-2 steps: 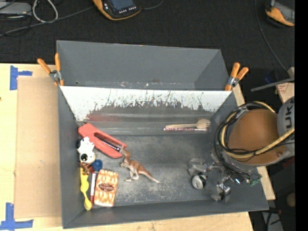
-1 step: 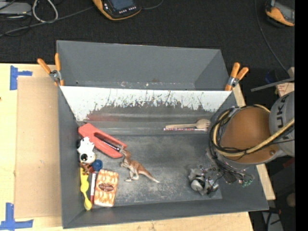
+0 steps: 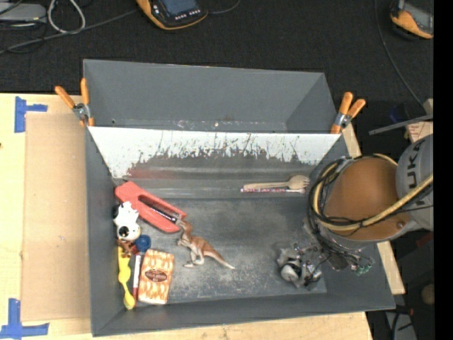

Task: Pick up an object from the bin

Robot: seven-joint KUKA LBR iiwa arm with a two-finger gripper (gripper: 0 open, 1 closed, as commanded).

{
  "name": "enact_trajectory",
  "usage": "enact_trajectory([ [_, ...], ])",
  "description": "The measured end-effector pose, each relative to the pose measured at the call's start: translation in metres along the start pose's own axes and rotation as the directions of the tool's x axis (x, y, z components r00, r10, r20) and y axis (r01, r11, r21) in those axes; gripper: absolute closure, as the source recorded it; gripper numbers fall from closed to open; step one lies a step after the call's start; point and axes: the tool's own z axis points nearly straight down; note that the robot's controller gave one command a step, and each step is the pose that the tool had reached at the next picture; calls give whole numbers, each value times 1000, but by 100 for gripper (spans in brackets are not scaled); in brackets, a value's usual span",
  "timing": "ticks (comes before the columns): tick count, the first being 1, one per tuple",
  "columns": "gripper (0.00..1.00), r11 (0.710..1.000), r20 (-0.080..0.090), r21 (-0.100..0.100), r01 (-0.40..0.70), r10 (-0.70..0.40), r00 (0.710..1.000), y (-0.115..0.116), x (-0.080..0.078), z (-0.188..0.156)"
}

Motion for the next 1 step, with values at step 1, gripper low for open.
enact_trajectory([
  [1, 100, 1000, -9, -8, -1, 1, 1000, 3, 2, -29],
])
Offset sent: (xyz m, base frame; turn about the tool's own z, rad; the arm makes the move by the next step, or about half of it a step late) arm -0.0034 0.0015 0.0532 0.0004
